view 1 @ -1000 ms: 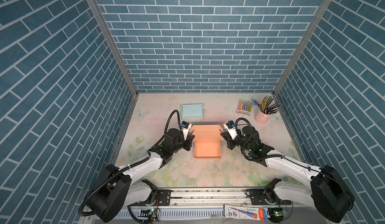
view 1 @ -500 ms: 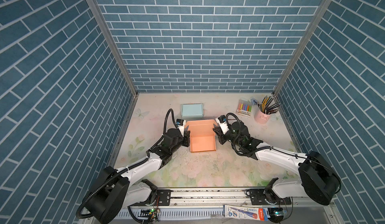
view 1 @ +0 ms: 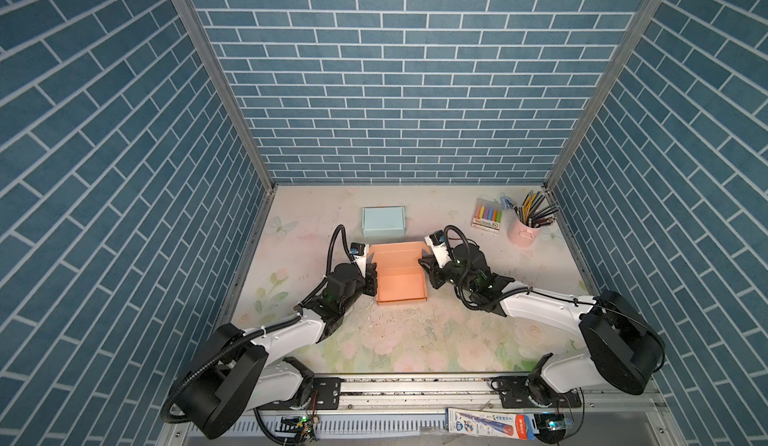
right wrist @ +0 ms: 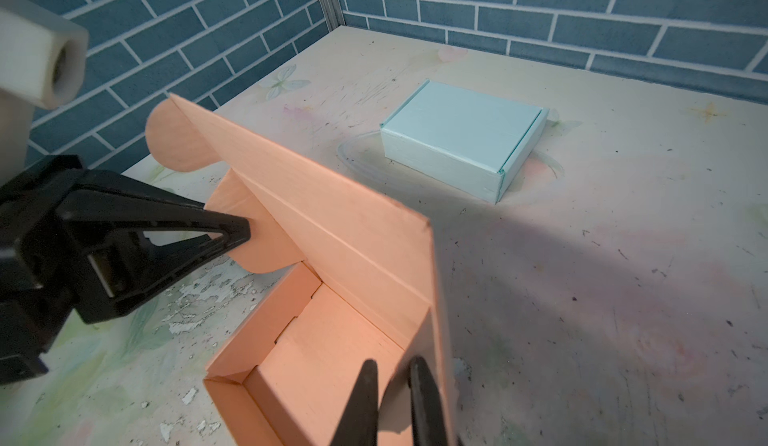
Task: Fold the paper box
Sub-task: 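Lower the lid over the tray with both grippers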
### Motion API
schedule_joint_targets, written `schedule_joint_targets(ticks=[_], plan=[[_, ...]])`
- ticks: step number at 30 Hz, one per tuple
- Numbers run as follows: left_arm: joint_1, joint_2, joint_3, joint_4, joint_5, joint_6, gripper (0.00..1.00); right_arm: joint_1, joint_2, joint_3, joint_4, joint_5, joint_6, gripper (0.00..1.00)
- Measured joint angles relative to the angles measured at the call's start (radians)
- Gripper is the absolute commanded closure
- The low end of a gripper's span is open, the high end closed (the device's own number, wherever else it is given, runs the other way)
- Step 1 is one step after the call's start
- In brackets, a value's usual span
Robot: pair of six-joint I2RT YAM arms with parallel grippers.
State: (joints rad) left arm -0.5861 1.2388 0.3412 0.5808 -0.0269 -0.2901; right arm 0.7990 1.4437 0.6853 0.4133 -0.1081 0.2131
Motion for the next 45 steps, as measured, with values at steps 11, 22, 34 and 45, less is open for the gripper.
schedule_joint_targets(ticks=[11,22,34,45], plan=[[-0.048,-0.021,-0.071,0.088,-0.083,0.013,0.93,0.047,-0.012,-0.027,-0.004,0.039,0.001,0.83],[-0.119,-0.038,-0.135,0.155,-0.168,0.014,0.93,0.116,-0.068,-0.086,-0.009,0.082,0.018,0.83],[-0.213,-0.109,-0.232,0.207,-0.220,0.009,0.93,0.163,-0.145,-0.184,0.001,0.100,0.036,0.83],[-0.270,-0.126,-0.279,0.225,-0.243,-0.014,0.90,0.181,-0.204,-0.233,-0.002,0.105,0.052,0.84]])
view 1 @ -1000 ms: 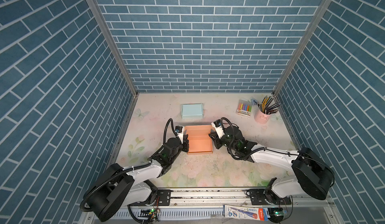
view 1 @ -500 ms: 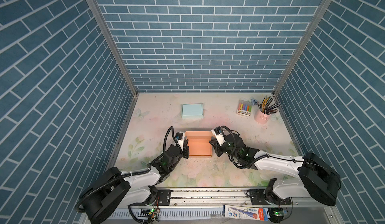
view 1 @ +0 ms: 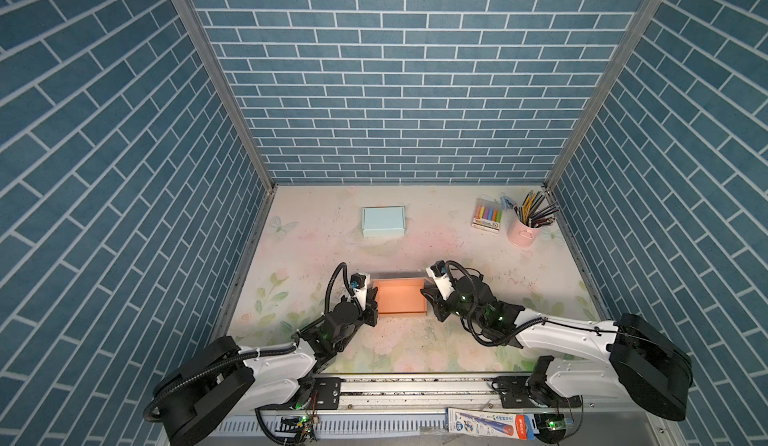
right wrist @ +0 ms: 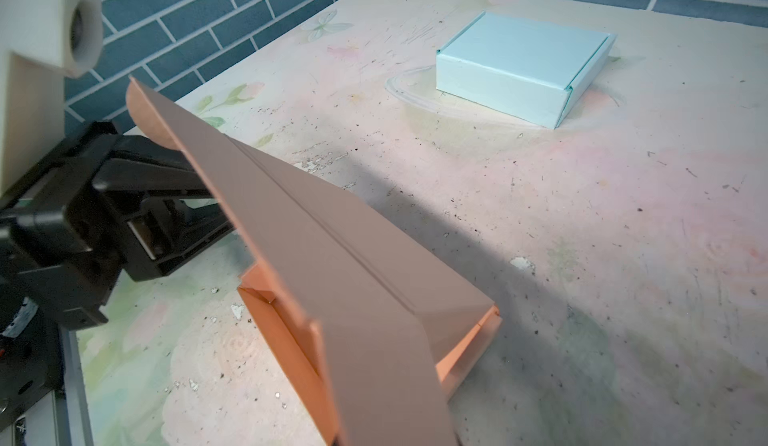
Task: Fold the paper box
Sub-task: 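Lower the lid over the tray with both grippers, then release the lid and draw both grippers back from the box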
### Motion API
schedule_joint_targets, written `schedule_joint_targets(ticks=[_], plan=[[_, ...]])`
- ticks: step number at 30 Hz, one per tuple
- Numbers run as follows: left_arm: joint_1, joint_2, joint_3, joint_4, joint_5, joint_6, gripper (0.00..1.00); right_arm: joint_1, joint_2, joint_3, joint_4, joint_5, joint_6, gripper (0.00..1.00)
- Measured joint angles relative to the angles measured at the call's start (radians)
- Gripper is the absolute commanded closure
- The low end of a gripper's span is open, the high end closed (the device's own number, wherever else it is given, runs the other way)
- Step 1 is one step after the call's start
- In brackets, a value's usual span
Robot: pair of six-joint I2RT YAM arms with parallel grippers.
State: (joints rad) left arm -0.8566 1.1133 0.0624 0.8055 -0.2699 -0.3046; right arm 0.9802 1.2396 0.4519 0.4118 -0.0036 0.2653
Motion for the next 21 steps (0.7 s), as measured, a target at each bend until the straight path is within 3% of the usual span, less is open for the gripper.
schedule_joint_targets(ticks=[16,21], plan=[[-0.058,0.003,-0.004,0.001,-0.018,-0.034,0.88,0.006,-0.113,-0.115,0.000,0.011,0.018,0.82],[-0.073,0.033,-0.004,0.003,-0.027,-0.041,0.88,0.007,-0.212,-0.187,0.003,0.019,0.041,0.72]])
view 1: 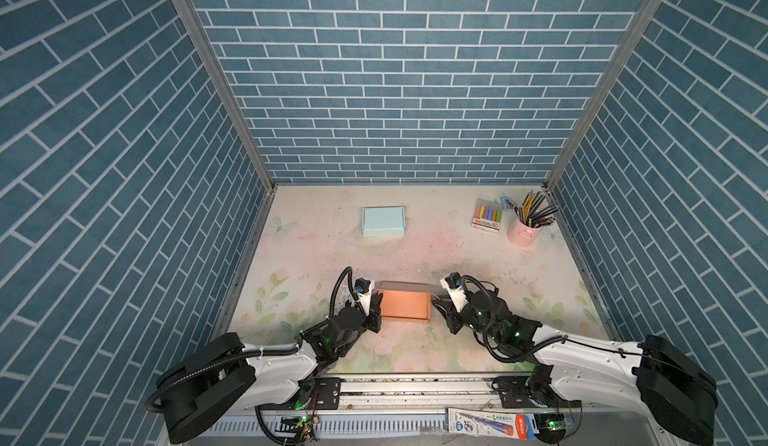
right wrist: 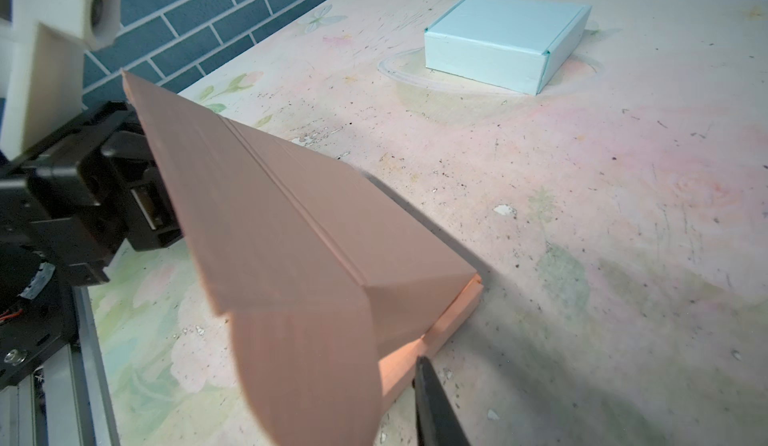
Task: Fold the paper box
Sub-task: 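Release the lid and draw both grippers back from the box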
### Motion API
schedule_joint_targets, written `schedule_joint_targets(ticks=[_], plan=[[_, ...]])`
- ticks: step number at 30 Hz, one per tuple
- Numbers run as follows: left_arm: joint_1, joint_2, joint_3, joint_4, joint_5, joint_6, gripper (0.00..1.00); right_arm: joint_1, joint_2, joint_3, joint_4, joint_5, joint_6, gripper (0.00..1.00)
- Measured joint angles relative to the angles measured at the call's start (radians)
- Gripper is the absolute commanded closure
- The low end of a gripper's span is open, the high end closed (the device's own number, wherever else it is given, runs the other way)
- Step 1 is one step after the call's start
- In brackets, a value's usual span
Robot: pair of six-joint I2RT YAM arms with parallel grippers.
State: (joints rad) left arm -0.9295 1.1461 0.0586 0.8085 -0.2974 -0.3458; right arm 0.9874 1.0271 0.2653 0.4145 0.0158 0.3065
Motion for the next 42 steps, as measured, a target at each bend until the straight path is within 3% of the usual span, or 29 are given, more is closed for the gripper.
schedule_joint_targets(ticks=[8,11,16,19,29,34,42], plan=[[-0.024,0.034,0.001,0.005,-0.014,-0.003,0.87,0.001,-0.167,-0.068,0.004,0.024,0.011,0.68],[-0.032,0.032,0.001,0.003,-0.016,-0.004,0.81,0.001,-0.232,-0.080,0.005,0.038,0.010,0.67],[-0.051,-0.065,0.013,-0.087,-0.012,-0.011,0.33,0.001,-0.314,-0.098,0.003,0.058,0.010,0.68],[-0.054,-0.165,0.037,-0.188,0.011,-0.026,0.12,0.001,-0.356,-0.099,-0.004,0.069,0.010,0.68],[-0.058,-0.476,0.135,-0.605,0.081,-0.104,0.12,0.001,-0.459,-0.061,-0.084,0.086,0.007,0.66],[-0.058,-0.470,0.275,-0.750,0.097,-0.110,0.12,0.001,-0.414,0.058,-0.148,0.103,0.007,0.66],[-0.045,-0.394,0.494,-0.875,0.073,-0.107,0.11,-0.010,-0.189,0.324,-0.289,0.120,0.008,0.66]])
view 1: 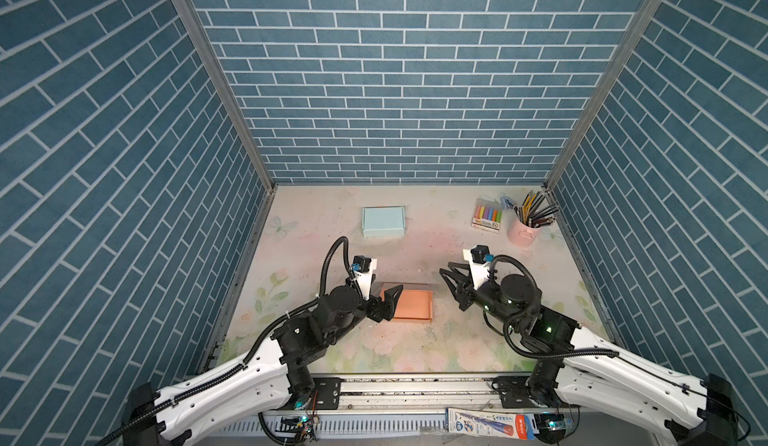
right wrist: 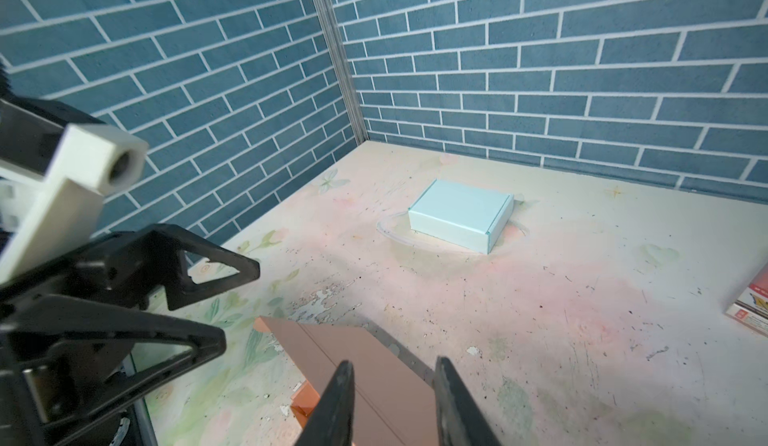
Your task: Fold the paper box
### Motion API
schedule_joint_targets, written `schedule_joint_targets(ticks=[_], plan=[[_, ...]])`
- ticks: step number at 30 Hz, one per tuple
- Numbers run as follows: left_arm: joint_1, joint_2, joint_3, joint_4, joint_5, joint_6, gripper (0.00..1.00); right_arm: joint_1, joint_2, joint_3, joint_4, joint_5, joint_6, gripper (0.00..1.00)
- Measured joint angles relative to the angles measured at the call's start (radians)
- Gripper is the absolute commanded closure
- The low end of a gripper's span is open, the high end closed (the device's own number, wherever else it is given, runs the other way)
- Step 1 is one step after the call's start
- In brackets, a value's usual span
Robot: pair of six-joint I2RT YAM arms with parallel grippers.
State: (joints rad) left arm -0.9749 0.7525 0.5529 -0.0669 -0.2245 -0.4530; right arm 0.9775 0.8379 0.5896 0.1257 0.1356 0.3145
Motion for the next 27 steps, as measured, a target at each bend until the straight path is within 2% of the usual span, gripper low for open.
schedule_joint_targets(ticks=[3,5,9,15,27], plan=[[0.072,0.071,0.074,-0.024,0.022,-0.002,0.12,-0.011,0.076,0.061,-0.040,-0.007,0.000,0.66],[0.154,0.129,0.106,-0.031,0.066,-0.002,0.12,-0.024,0.122,0.091,-0.055,-0.017,0.000,0.66],[0.259,0.214,0.118,-0.039,0.132,-0.002,0.13,-0.046,0.191,0.115,-0.066,-0.033,-0.001,0.66],[0.278,0.275,0.114,-0.037,0.179,0.003,0.24,-0.058,0.290,0.120,-0.074,-0.055,0.000,0.67],[0.279,0.330,0.042,0.015,0.230,0.000,0.26,-0.067,0.332,0.096,-0.069,-0.086,0.004,0.68]])
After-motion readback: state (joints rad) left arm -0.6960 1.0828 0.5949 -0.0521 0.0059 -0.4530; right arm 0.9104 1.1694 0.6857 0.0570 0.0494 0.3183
